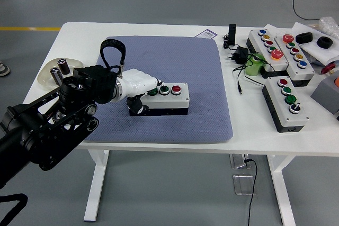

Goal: Pick up the button,place it on the desk,press the button,press the button

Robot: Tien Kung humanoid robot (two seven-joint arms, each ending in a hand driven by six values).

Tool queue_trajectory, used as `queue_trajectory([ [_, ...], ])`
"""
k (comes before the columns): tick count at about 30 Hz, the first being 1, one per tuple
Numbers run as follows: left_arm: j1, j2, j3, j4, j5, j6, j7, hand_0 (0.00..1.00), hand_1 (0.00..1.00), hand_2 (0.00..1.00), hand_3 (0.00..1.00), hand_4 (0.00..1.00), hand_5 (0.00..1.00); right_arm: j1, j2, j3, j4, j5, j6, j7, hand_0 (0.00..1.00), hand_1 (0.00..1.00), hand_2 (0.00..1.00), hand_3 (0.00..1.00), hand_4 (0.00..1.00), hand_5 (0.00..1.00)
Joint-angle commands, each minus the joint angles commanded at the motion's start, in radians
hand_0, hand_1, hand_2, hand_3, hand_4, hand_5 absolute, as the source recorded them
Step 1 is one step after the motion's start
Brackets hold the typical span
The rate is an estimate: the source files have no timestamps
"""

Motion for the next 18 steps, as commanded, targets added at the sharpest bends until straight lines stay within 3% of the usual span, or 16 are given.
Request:
queue_trajectory([
  [8,0.002,0.0,-0.009,-0.006,0.001,0.0,-0.002,0.002,0.016,0.055,0.879,0.642,0.002,-0.004,0.0,-0.001,0.0,0.0,0.0,-0.002,0.651,0.567,0.601,0.644,0.264,0.27],
  [18,-0.01,-0.006,-0.061,-0.081,-0.016,0.0,-0.009,0.002,0.015,0.052,0.876,0.641,0.002,-0.008,0.0,-0.003,0.0,0.002,-0.002,-0.003,0.652,0.567,0.602,0.644,0.264,0.269],
])
